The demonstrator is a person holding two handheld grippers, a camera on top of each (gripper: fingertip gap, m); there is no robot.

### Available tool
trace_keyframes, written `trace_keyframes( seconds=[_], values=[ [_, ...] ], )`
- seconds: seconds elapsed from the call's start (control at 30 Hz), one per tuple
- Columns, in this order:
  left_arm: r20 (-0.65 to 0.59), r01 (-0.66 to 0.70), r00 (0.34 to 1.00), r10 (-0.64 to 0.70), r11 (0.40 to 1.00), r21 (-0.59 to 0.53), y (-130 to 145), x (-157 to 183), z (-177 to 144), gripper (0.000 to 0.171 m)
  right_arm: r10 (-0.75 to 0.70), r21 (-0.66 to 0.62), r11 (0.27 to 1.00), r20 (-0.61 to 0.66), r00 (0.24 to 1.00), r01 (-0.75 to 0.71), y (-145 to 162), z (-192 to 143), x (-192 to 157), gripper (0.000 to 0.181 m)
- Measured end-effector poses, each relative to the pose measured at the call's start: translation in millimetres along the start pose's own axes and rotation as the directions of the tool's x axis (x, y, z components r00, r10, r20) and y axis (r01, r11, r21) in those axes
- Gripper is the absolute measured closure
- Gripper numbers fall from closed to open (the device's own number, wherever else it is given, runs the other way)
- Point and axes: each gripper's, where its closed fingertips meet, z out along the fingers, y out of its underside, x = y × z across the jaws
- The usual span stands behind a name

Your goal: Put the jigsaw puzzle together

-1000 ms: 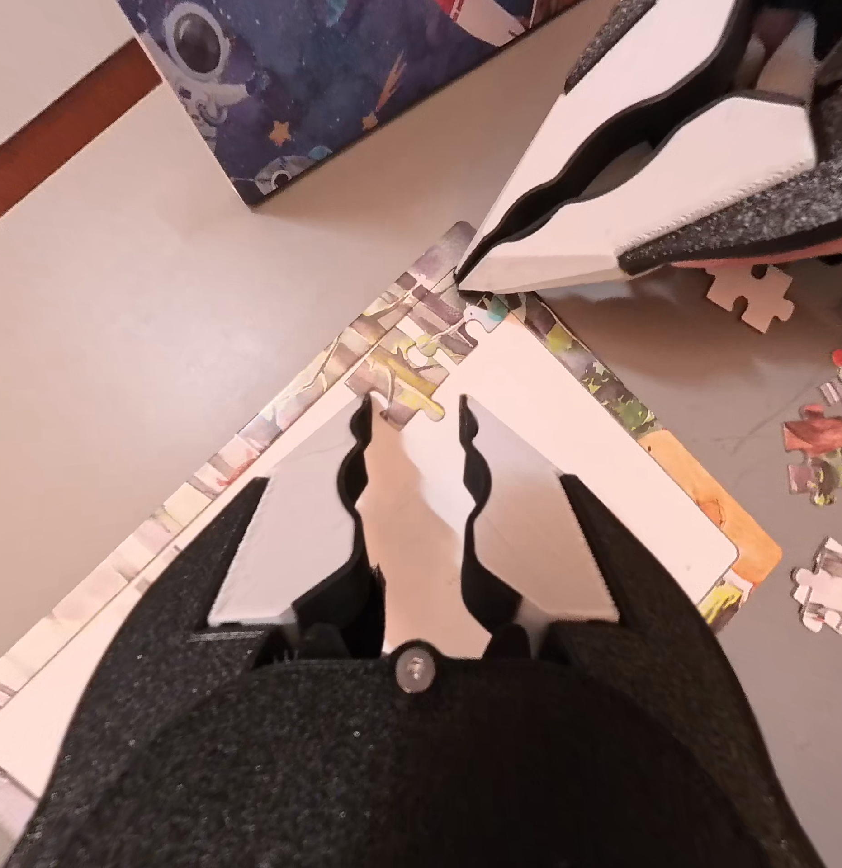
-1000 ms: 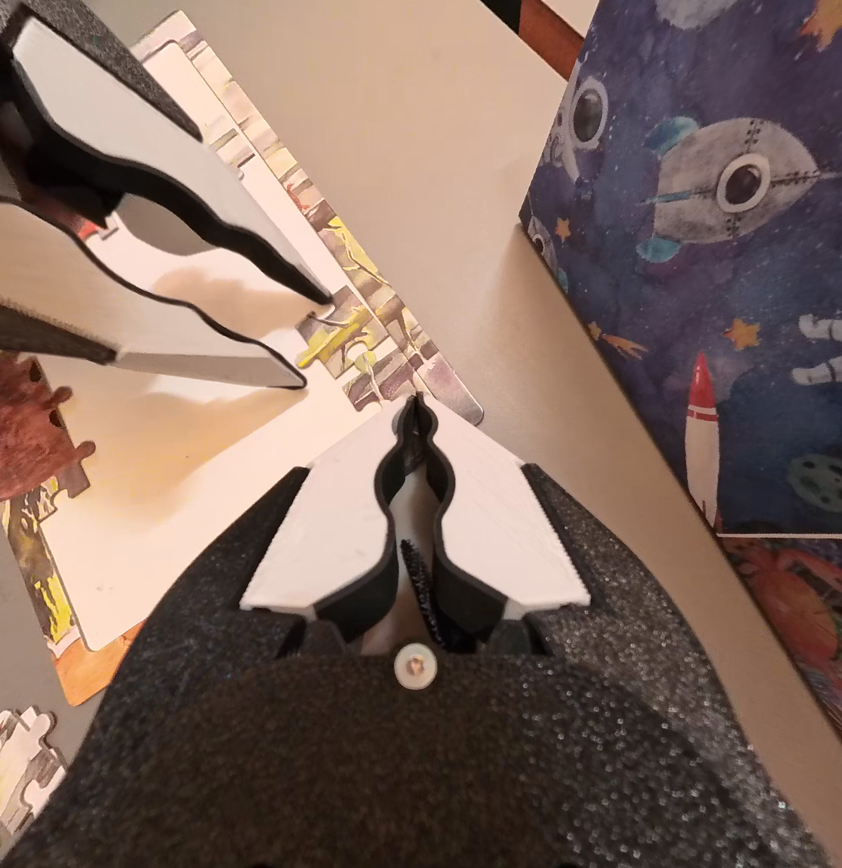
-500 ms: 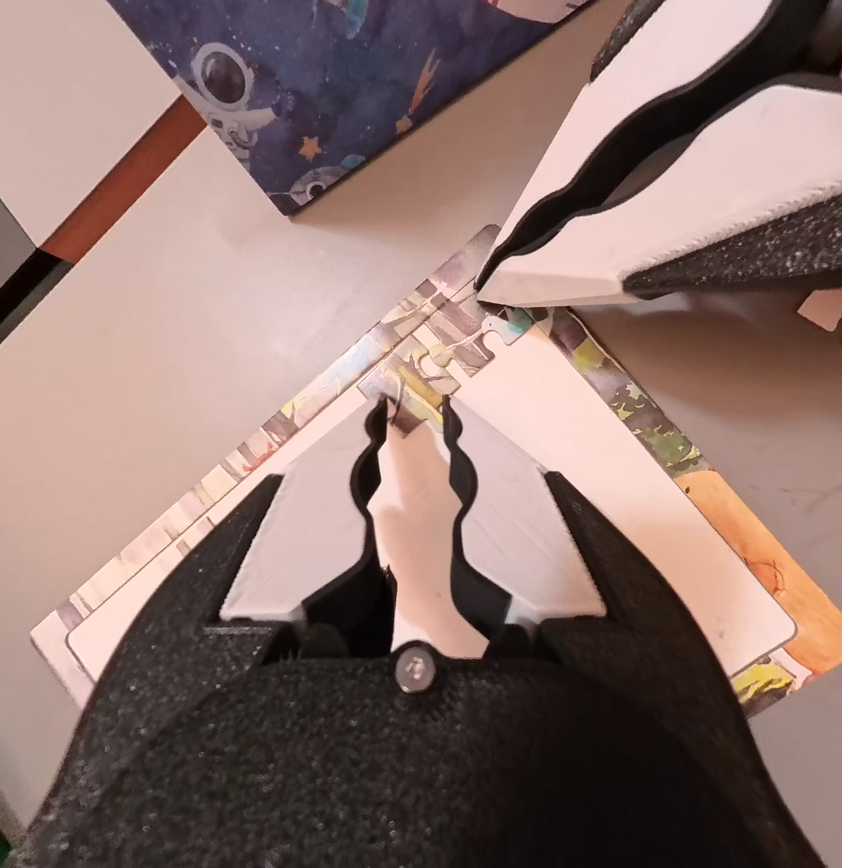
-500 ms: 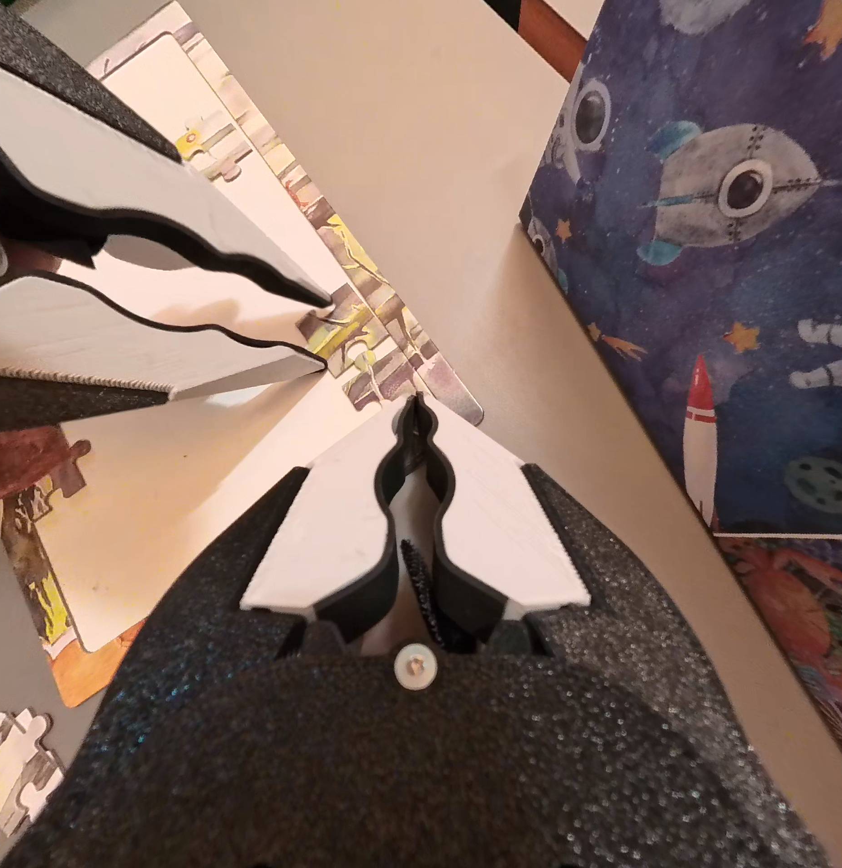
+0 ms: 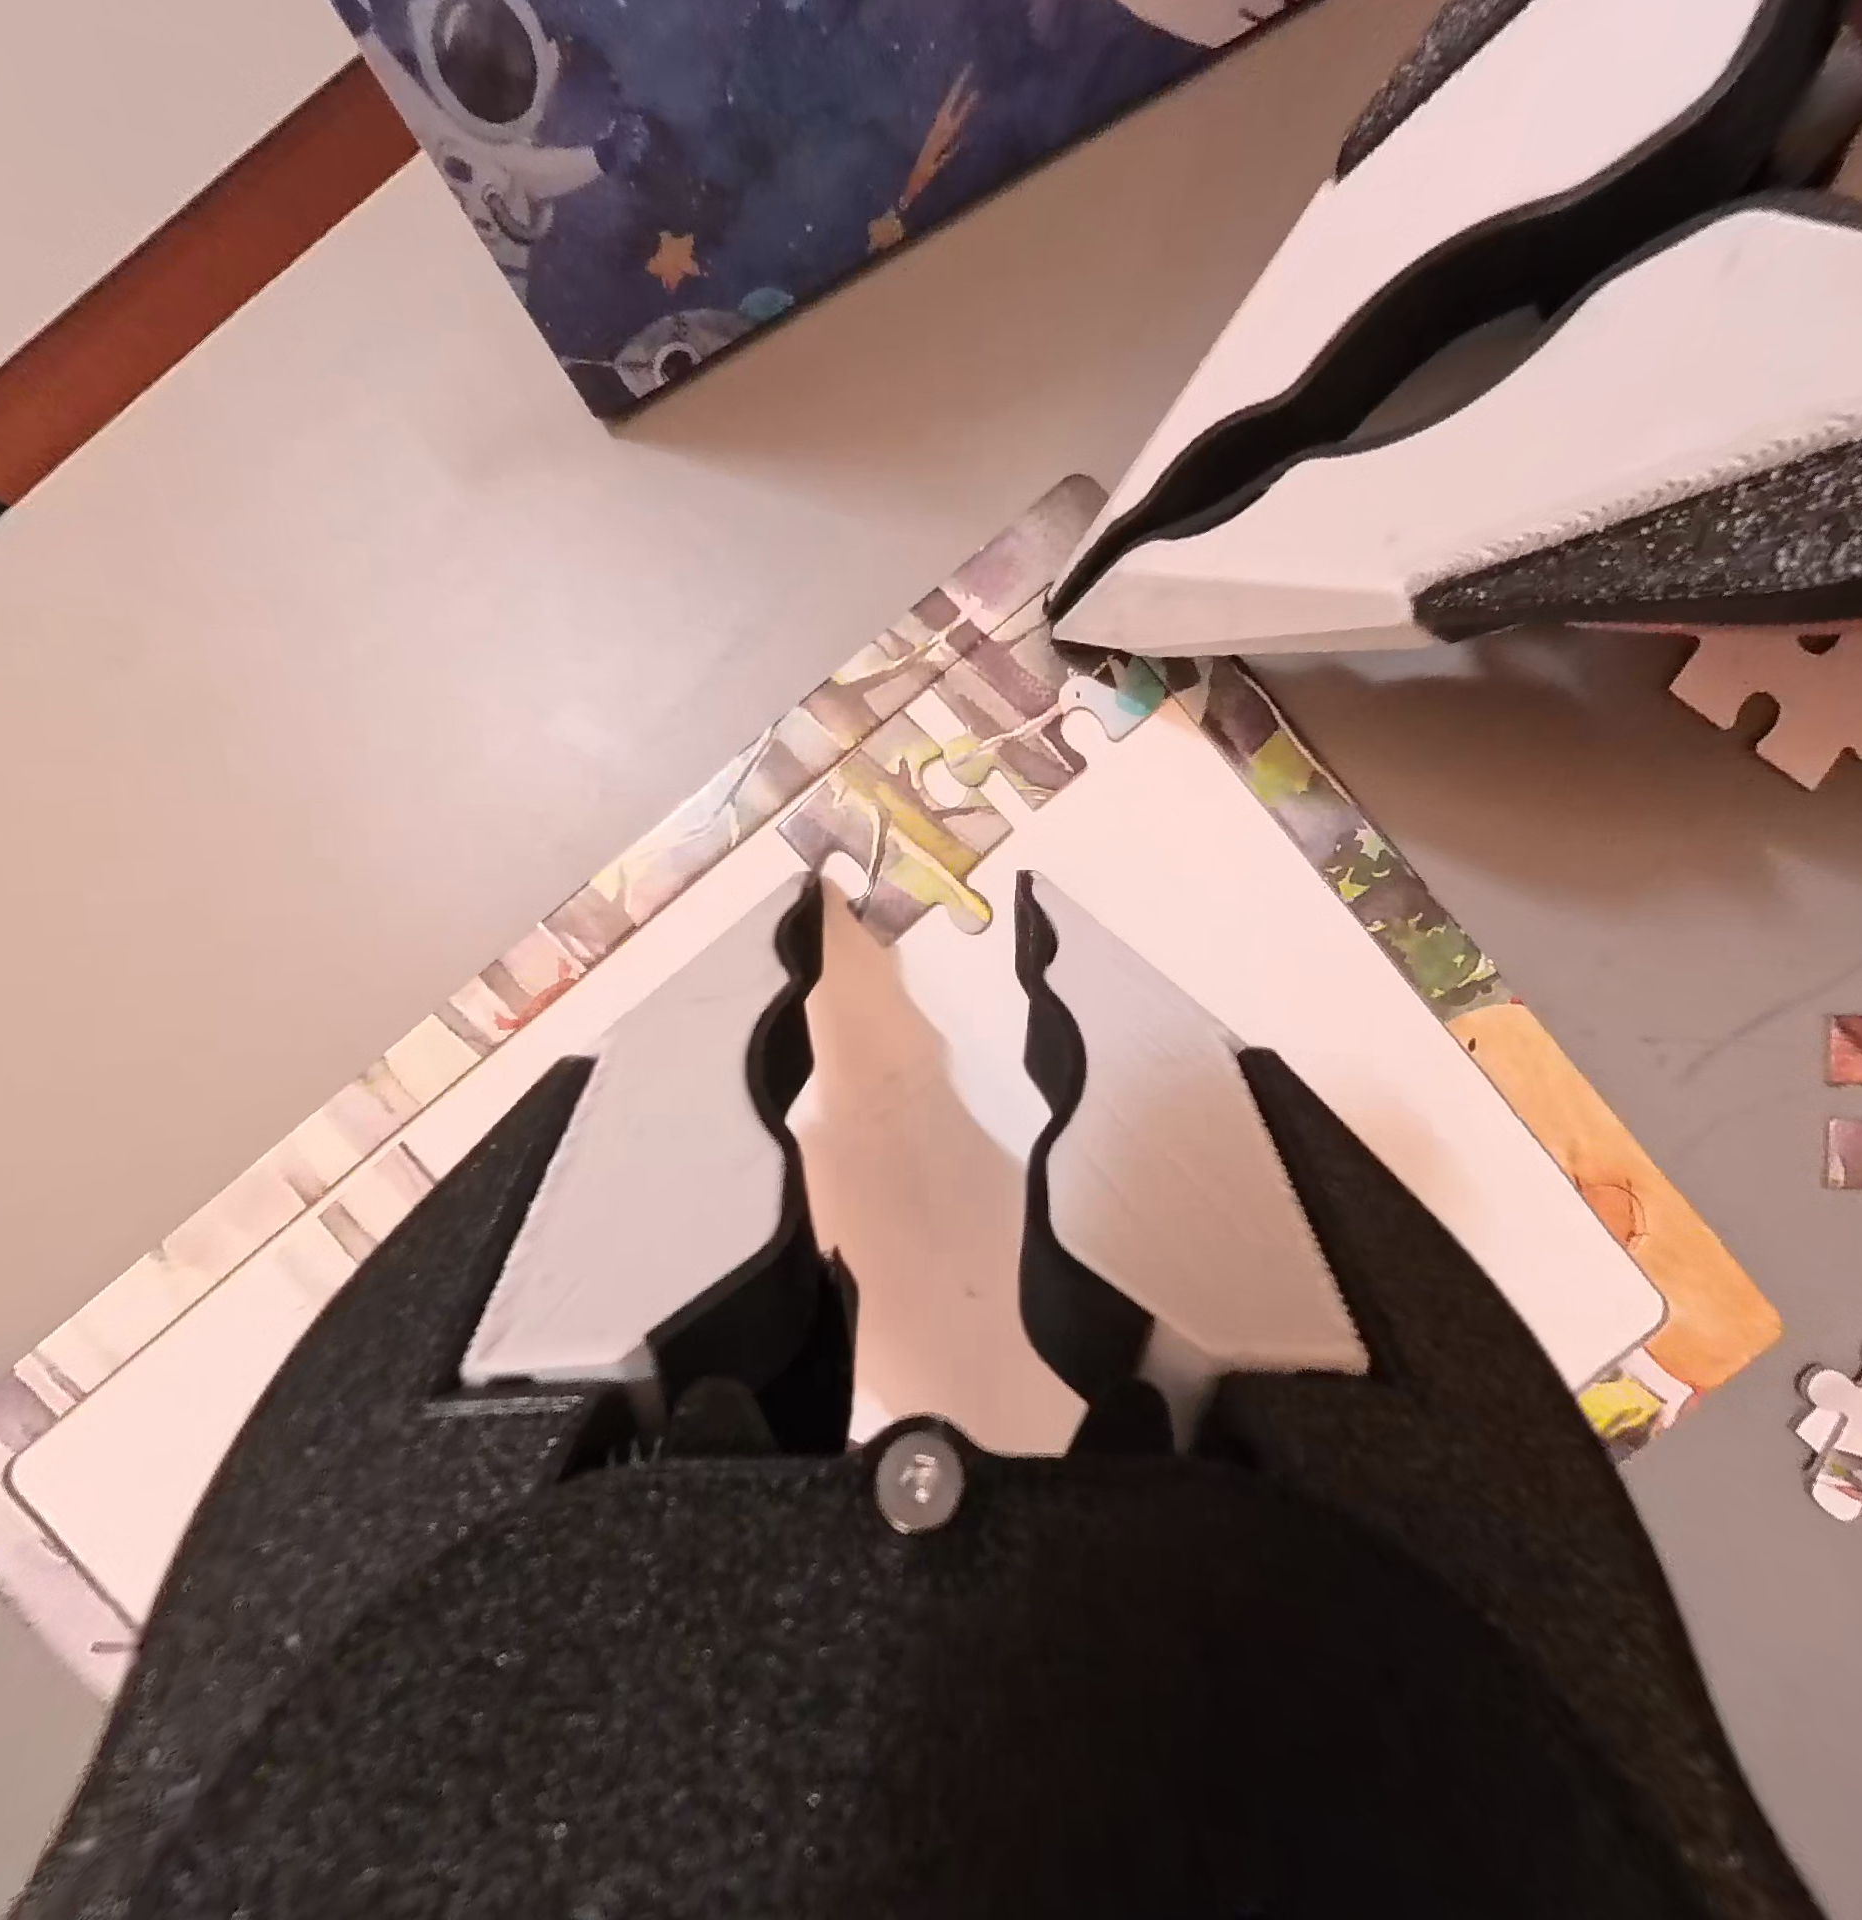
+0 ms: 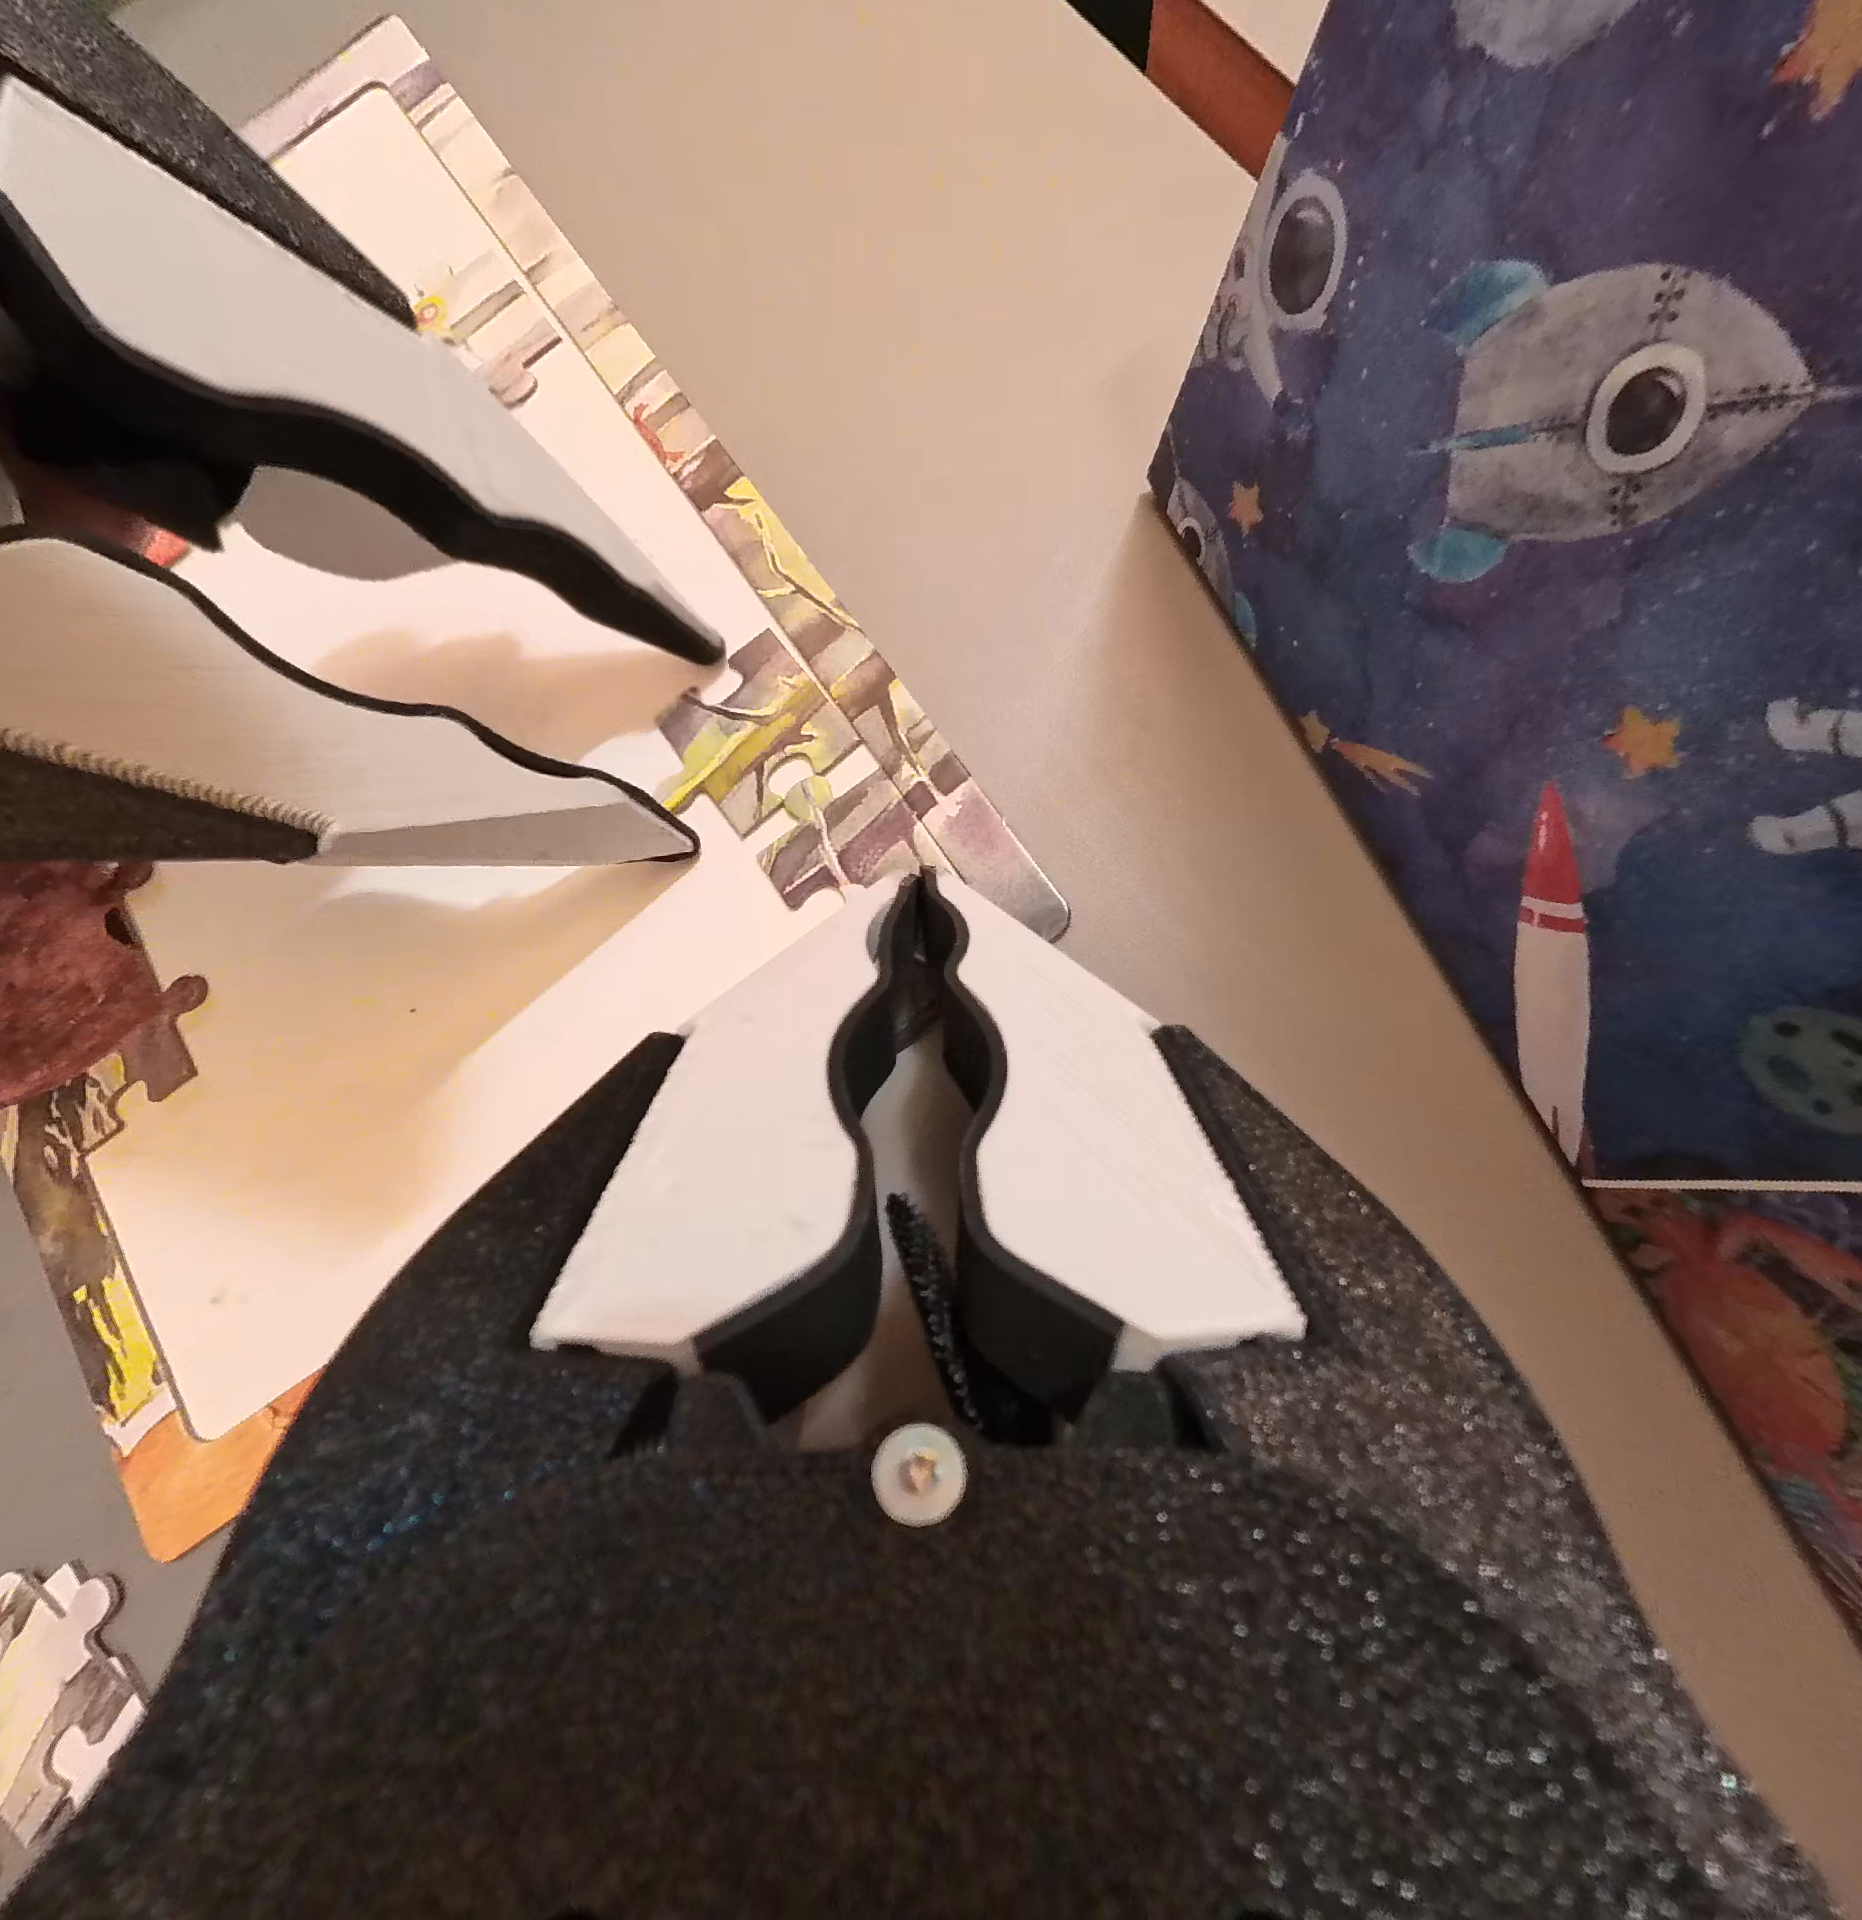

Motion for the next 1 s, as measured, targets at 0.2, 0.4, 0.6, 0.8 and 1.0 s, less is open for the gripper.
trace_keyframes(
  seconds=[0.2,0.4,0.6,0.8,1.0],
  values=[
    [-0.018,-0.067,0.998,0.067,0.998,0.012,-1,6,0,0.145,0.001,0.001,1.0,-0.001,1.0,-0.001,0,0,0,0.181],
    [-0.015,-0.139,0.99,0.139,0.99,0.032,-2,1,-2,0.153,-0.001,0.002,1.0,-0.002,1.0,0.001,0,0,0,0.181],
    [-0.045,-0.179,0.982,0.182,0.982,0.051,-2,2,-2,0.167,0.004,0.003,1.0,0.002,1.0,-0.004,0,0,0,0.181],
    [-0.062,-0.247,0.966,0.251,0.966,0.076,0,3,-7,0.161,0.009,0.007,1.0,0.005,1.0,-0.009,0,0,0,0.181],
    [-0.098,-0.138,0.985,0.145,0.988,0.072,1,-7,-13,0.134,0.01,0.009,1.0,0.008,1.0,-0.01,0,0,0,0.181]
  ],
)
